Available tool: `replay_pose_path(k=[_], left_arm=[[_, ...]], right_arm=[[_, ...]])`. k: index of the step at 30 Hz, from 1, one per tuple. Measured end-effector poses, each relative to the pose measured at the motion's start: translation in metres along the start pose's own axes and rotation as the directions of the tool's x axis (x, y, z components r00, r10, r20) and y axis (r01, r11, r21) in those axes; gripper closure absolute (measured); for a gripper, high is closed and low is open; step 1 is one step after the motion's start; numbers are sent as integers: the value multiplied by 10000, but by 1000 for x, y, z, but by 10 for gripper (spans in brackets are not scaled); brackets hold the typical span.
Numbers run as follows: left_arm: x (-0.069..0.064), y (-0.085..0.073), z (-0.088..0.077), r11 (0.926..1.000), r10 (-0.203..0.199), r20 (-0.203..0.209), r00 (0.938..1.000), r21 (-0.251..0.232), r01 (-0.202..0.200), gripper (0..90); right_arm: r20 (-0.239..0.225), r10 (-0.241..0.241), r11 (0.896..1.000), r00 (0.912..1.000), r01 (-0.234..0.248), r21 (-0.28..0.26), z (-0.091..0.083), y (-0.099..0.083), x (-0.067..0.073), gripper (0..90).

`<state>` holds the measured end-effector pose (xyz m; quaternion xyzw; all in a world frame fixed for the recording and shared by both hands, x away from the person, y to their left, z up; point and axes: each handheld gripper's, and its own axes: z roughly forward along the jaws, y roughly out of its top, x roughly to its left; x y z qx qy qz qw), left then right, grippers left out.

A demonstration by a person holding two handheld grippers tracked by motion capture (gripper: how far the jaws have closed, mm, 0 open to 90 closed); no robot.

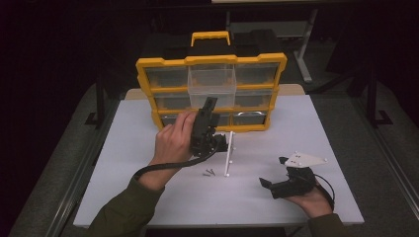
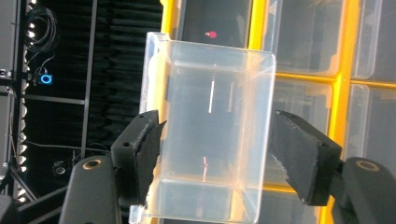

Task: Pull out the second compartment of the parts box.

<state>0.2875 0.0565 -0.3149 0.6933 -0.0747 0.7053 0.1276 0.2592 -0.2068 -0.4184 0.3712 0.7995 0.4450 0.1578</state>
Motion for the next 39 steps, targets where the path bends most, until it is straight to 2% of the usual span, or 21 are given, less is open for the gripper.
replay_pose_path(k=[7, 26, 31, 34, 35, 37, 39], left_arm=[[-7, 0, 0, 10000, -85, 157, 9998, 7, 85, 268], [-41, -3, -2, 9990, -444, 521, 9977, -59, 447, 135], [-46, -4, -3, 9988, -487, 666, 9966, -69, 493, 103], [-50, -4, -3, 9994, -354, 769, 9964, 64, 350, 88], [-53, -5, -3, 9989, -468, 780, 9958, -10, 471, 79], [-54, -6, -3, 9992, -388, 842, 9957, 48, 385, 79], [-60, -8, -3, 9988, -498, 867, 9950, 50, 496, 70]], right_arm=[[-5, 61, 10000, 10000, -61, 14, 0, 0, 0, 0], [-8, 73, 10000, 10000, -73, 34, 1, -1, 0, 0], [-20, 35, 10000, 10000, -35, 16, 1, -1, 0, 0], [-28, 7, 10000, 10000, -7, 29, 2, -1, 0, 0], [-28, -2, 10000, 10000, 3, 34, 2, -1, 0, 0], [-25, -7, 10000, 10000, 7, 30, 1, -1, 0, 0], [7, 4, 10000, 10000, -4, 1, 1, -1, 0, 0]])
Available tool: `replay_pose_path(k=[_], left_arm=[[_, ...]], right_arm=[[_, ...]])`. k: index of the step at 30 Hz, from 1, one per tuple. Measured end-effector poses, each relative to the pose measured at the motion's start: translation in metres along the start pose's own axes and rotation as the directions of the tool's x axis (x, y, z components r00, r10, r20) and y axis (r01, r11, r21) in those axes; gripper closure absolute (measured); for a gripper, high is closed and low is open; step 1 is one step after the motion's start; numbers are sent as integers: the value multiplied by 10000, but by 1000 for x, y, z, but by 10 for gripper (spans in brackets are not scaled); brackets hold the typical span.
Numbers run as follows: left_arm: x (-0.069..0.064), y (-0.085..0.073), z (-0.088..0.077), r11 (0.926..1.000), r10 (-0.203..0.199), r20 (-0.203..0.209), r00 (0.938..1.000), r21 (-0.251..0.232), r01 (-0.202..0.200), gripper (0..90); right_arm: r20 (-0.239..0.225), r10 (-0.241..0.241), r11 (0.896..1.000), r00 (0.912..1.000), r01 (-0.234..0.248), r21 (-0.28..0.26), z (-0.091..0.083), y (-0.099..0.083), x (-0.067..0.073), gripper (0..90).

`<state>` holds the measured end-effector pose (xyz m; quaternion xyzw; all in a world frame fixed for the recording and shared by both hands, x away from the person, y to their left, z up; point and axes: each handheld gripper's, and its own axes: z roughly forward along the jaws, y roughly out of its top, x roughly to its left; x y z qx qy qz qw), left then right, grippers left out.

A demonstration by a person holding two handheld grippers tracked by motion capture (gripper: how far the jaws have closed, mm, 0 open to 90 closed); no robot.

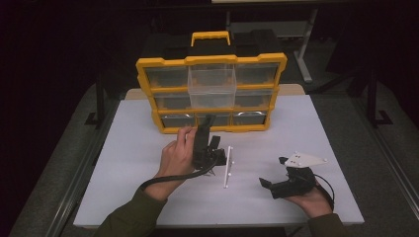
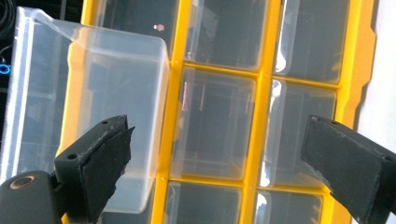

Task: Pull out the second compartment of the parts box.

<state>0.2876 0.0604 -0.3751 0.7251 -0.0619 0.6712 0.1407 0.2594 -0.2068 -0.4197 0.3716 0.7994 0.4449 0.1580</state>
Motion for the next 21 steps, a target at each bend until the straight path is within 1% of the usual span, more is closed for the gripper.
replay_pose_path(k=[2, 3, 4, 6, 7, 9, 12, 13, 14, 15, 18, 19, 21], left_arm=[[-2, -1, 0, 10000, 6, 28, 10000, 15, -6, 63], [-5, -2, 1, 10000, 16, 15, 10000, -33, -16, 42], [-5, -2, 1, 10000, 16, 15, 10000, -33, -16, 36], [-8, -2, 2, 10000, -5, 76, 10000, 47, 4, 21], [-9, -2, 2, 9999, 105, 104, 9999, 63, -106, 21], [-14, -3, 3, 9999, 61, 160, 9999, 150, -63, 0], [-17, -3, 4, 9998, 83, 188, 9998, 165, -86, 0], [-21, -3, 4, 9998, 106, 364, 9993, 191, -113, 0], [-21, -3, 4, 9998, 106, 364, 9993, 191, -113, 0], [-23, -3, 4, 9996, 184, 412, 9990, 212, -193, 0], [-31, -5, 7, 9997, 138, 555, 9984, 201, -149, 0], [-31, -5, 7, 9997, 138, 555, 9984, 201, -149, 0], [-37, -7, 9, 9999, 0, 649, 9979, 156, -10, 0]], right_arm=[[2, -6, 10000, 10000, 6, -1, 0, 0, 0, 0], [11, -19, 10000, 10000, 19, 11, 0, 0, 0, 0], [11, -19, 10000, 10000, 19, 11, 0, 0, 0, 0], [15, -10, 10000, 10000, 10, 22, 0, 0, 0, 0], [15, -10, 10000, 10000, 10, 22, 0, 0, 0, 0], [27, -22, 10000, 10000, 22, 24, 0, 0, 1, 0], [16, -48, 10000, 10000, 48, 23, 0, -1, 1, 0], [19, -43, 10000, 10000, 43, 19, -1, -1, 1, 0], [19, -43, 10000, 10000, 43, 19, -1, -1, 1, 0], [5, -11, 10000, 10000, 11, 23, -1, -1, 1, 0], [5, -29, 10000, 10000, 29, 18, -1, -1, 0, 0], [5, -29, 10000, 10000, 29, 18, -1, -1, 0, 0], [12, -18, 10000, 10000, 18, 9, -1, -1, 1, 0]])
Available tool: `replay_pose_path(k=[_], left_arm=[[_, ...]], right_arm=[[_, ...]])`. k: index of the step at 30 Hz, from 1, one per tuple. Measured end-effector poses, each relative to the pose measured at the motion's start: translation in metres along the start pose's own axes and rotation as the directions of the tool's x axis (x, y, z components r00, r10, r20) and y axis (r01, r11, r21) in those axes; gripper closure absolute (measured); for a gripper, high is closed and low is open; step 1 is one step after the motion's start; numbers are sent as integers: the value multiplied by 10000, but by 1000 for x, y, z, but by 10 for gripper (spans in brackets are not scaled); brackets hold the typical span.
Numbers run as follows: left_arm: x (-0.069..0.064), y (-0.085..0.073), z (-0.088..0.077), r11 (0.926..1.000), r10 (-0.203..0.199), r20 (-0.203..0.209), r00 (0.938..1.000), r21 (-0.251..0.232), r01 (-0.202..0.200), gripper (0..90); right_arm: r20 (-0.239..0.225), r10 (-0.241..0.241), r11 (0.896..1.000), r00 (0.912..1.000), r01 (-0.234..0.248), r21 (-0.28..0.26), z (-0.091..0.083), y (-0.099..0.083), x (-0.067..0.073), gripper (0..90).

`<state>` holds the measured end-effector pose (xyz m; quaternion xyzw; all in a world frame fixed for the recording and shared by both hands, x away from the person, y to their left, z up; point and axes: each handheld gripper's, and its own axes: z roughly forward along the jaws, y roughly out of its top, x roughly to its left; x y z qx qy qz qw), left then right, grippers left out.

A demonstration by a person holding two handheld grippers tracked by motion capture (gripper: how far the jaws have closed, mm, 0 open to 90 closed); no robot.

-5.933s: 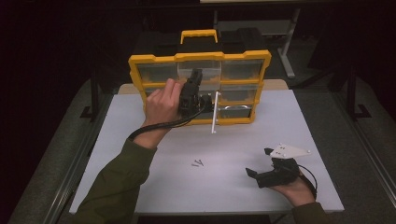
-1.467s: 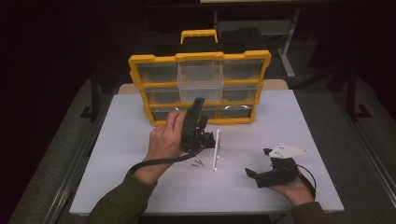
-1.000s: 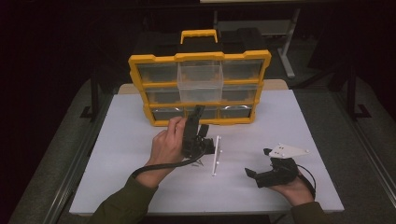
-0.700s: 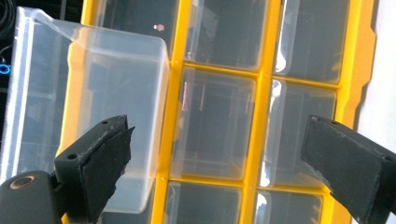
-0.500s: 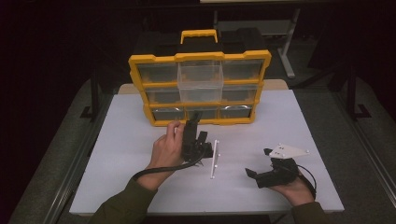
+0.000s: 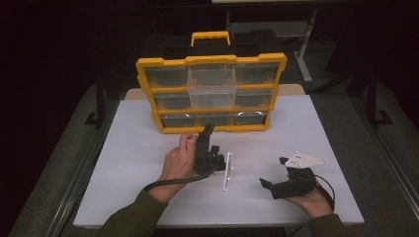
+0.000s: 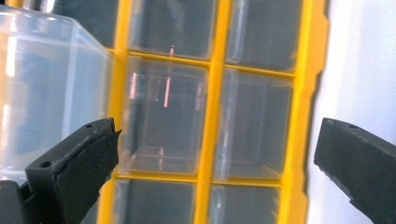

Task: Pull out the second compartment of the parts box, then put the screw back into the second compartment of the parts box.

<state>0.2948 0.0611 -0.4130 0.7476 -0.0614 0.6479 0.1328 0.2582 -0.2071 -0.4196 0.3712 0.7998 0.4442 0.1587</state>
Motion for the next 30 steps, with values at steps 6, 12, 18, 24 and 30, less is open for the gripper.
replay_pose_path(k=[6, 12, 18, 24, 30], left_arm=[[-7, -4, 1, 9996, -293, 177, 9994, 24, 293, 0], [-11, -5, 1, 9977, -681, 218, 9974, -9, 682, 0], [-17, -7, 3, 9918, -1282, 559, 9902, 68, 1280, 0], [-20, -7, 4, 9817, -1904, 629, 9797, 31, 1906, 0], [-18, -8, 5, 9635, -2676, 954, 9588, 209, 2669, 0]], right_arm=[[2, -84, 10000, 10000, 84, -12, 1, 0, 0, 0], [11, -73, 10000, 10000, 73, -60, 0, 0, 0, 0], [-44, -142, 9999, 9999, 142, -67, 1, 0, 0, 0], [-66, -150, 9999, 9999, 150, -22, 1, 1, 1, 0], [-66, -118, 9999, 9999, 118, -69, 2, 1, 1, 0]])
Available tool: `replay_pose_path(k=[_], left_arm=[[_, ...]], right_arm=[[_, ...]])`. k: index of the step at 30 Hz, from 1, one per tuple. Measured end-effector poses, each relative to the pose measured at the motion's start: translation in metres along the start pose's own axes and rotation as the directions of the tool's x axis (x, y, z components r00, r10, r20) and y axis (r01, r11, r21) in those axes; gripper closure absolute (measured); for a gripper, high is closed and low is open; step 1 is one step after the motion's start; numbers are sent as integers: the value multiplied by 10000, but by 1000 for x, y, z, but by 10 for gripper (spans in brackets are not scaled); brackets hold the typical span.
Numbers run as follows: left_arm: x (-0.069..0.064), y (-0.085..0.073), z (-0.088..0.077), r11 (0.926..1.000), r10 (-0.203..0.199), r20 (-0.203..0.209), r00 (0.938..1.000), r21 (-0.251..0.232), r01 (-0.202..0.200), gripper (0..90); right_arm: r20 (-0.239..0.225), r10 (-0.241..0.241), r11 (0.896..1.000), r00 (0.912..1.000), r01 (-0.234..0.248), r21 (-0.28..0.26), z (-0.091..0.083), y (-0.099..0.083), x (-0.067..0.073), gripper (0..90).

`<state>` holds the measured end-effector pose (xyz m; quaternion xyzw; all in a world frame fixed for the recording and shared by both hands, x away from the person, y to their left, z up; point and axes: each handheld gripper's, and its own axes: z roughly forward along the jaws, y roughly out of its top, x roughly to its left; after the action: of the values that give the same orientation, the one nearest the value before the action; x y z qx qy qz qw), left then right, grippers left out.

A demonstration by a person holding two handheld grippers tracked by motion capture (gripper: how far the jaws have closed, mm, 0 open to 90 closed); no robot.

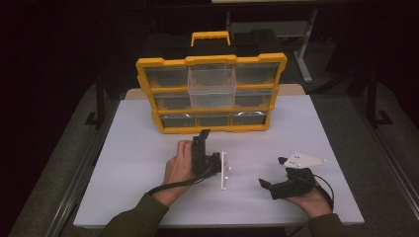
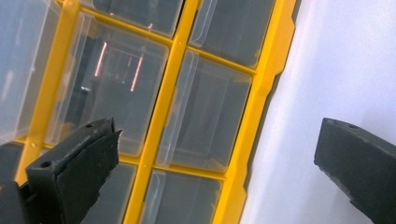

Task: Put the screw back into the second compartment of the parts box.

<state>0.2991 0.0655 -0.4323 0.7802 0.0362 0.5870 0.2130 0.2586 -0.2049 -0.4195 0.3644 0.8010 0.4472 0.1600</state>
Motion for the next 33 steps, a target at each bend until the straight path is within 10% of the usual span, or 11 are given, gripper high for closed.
replay_pose_path(k=[14, 26, 27, 33], left_arm=[[10, -5, 2, 9853, -1701, 846, 9818, 305, 1681, 0], [16, -10, 6, 9372, -3479, 1724, 9215, 400, 3464, 0], [16, -11, 6, 9218, -3864, 1818, 9042, 426, 3853, 0], [17, -13, 7, 8950, -4436, 2088, 8716, 524, 4429, 0]], right_arm=[[-13, -28, 10000, 10000, 28, 63, 0, 0, 0, 0], [-20, -31, 10000, 10000, 31, 60, 0, 0, 0, 0], [-24, -13, 10000, 10000, 13, 59, 0, 0, 0, 0], [-32, 9, 10000, 10000, -9, 69, 0, 0, 0, 0]])
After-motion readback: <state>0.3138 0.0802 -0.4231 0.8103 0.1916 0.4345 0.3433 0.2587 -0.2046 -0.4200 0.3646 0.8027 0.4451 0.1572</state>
